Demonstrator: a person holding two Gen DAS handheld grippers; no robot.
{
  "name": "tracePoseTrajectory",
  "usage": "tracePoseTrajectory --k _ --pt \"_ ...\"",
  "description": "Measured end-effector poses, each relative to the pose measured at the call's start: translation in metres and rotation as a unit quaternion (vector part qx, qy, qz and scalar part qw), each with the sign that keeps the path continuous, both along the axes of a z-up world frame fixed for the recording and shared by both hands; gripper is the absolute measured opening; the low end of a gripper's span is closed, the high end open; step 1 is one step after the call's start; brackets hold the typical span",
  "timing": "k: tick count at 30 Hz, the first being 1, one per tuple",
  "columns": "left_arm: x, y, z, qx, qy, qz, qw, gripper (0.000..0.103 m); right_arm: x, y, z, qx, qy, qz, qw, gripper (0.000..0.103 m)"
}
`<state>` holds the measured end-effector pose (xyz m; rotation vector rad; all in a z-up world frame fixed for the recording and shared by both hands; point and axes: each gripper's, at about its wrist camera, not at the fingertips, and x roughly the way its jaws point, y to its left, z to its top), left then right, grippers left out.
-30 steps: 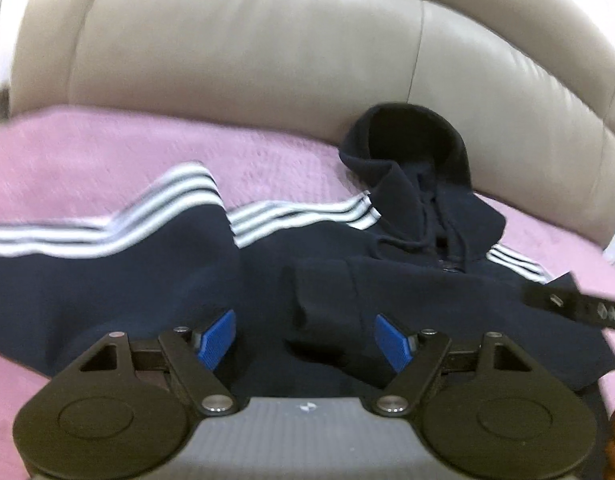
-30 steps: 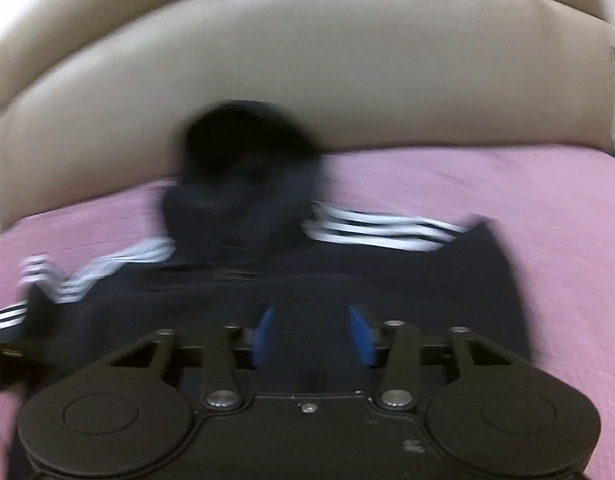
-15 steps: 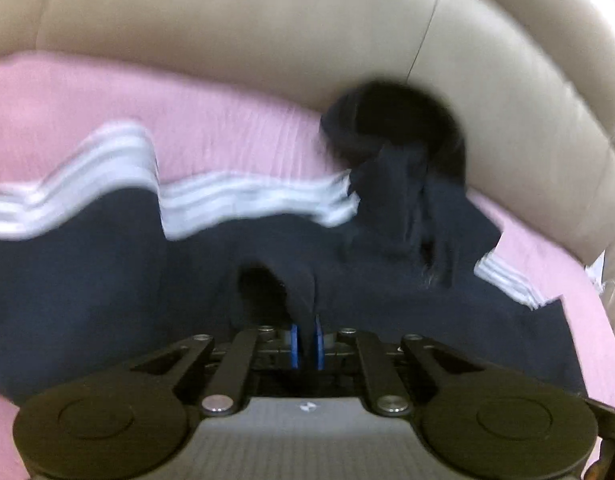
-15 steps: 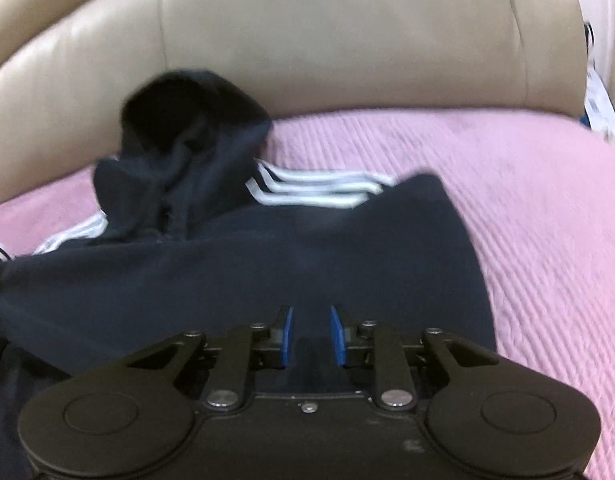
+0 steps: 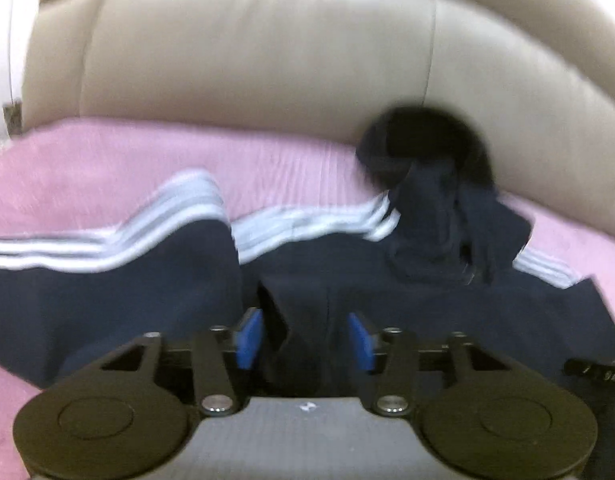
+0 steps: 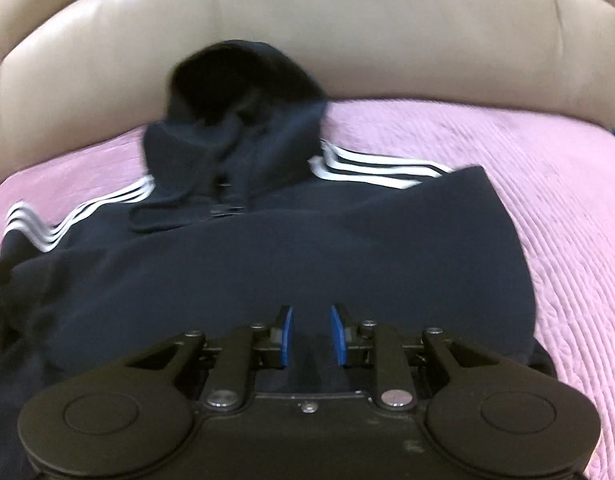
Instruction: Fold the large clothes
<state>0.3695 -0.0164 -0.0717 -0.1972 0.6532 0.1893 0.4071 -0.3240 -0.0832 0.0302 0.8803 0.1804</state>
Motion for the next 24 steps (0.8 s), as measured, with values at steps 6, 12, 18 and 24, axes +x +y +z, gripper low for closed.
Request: tracePoseTrajectory --k 6,12,18,24 --pt "0.006 -0.032 -0.012 0.023 0.043 -0.083 0.9954 0.042 0.006 0.024 -0.024 0.017 0.08 -0.01 0.997 0.028" --pt "0.008 -0.043 -0.025 0.069 0.078 -0.108 0.9887 0.034 0.0 0.029 -0.021 -0.005 0.064 -0.013 0.998 0.028" --pt "-0.023 0.0 0.013 0.049 0.025 -0.046 0.9974 0.05 -0.013 0.032 -0.014 0.007 0.04 -0.018 0.999 0.033" --pt "-0.084 0.11 0.043 -0.003 -0.014 0.142 0.9898 0.06 -0.072 0.035 0.023 0.059 0.01 -0.01 0.998 0.035"
